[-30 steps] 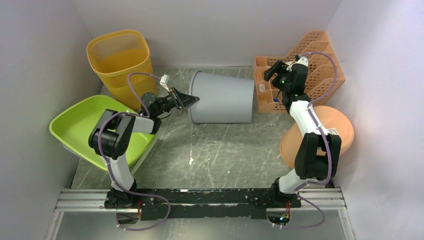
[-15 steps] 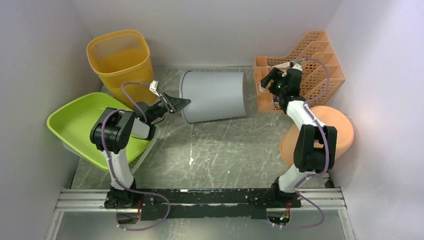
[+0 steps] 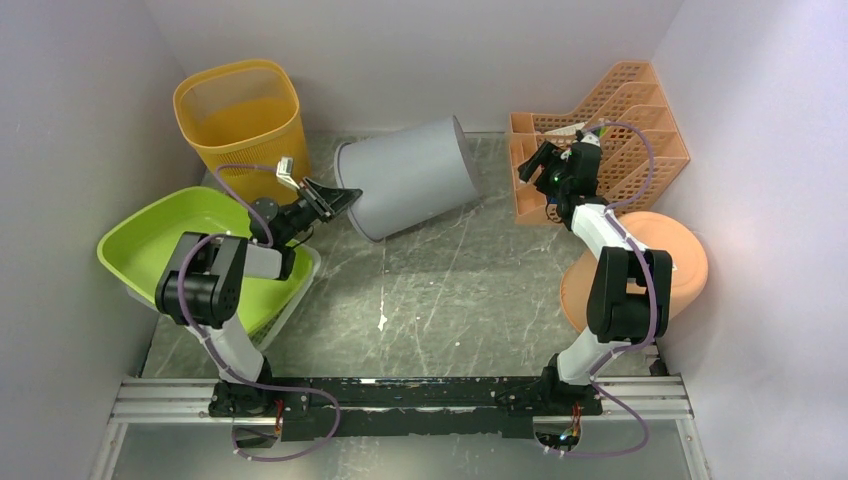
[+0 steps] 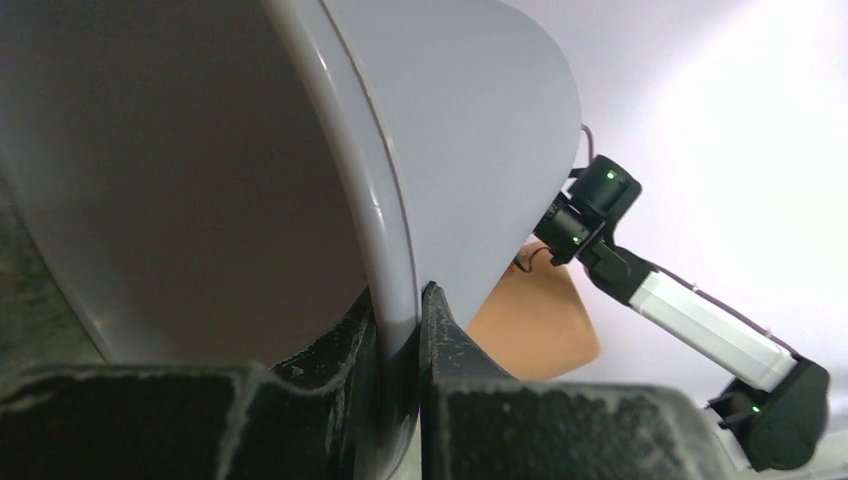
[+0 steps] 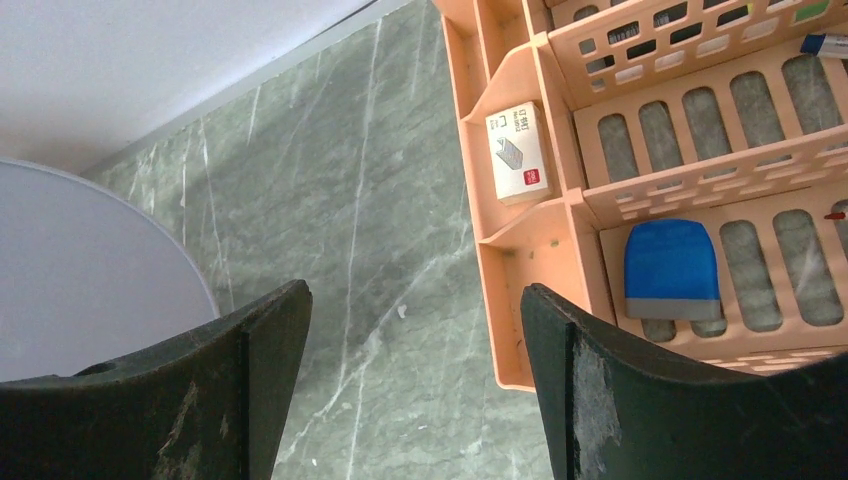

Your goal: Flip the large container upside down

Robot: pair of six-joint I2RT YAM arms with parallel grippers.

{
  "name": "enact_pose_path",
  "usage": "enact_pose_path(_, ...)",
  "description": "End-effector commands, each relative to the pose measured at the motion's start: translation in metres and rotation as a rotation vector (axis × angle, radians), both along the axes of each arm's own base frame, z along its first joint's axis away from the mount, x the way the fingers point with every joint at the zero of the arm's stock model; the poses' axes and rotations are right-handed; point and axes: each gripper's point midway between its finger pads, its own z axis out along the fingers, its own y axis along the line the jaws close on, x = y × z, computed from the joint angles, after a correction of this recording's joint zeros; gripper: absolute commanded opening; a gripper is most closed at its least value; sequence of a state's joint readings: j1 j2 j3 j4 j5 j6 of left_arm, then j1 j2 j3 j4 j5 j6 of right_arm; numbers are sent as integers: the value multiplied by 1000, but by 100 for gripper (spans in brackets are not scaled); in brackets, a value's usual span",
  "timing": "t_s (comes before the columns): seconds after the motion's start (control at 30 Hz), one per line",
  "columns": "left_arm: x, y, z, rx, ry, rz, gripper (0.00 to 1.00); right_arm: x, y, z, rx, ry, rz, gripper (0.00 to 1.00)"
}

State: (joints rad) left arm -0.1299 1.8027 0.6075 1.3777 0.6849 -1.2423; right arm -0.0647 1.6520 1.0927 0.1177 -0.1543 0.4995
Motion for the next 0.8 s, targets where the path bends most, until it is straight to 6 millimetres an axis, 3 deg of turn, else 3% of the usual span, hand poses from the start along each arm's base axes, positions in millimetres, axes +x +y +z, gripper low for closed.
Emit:
enact_pose_path(0.0, -20, 28, -138, 264, 497, 71, 15, 3, 0, 12, 12, -44, 2, 77)
enact_pose_path(0.1, -22, 39, -152, 314, 556, 111, 22, 2, 0, 13, 12, -48, 3, 77)
enact_pose_path(0.23, -27, 49, -170, 340, 608, 148, 24, 2, -1, 18, 7, -55, 4, 77)
enact_pose_path(0.43, -34, 66, -186, 358, 660, 214, 45, 2, 5, 30, -3, -81, 39, 77)
enact_pose_path(0.6, -36, 79, -185, 407, 674, 275, 64, 2, 10, 33, -7, -89, 49, 78)
enact_pose_path(0.77, -32, 85, -174, 433, 649, 304, 66, 2, 13, 29, -2, -82, 56, 78)
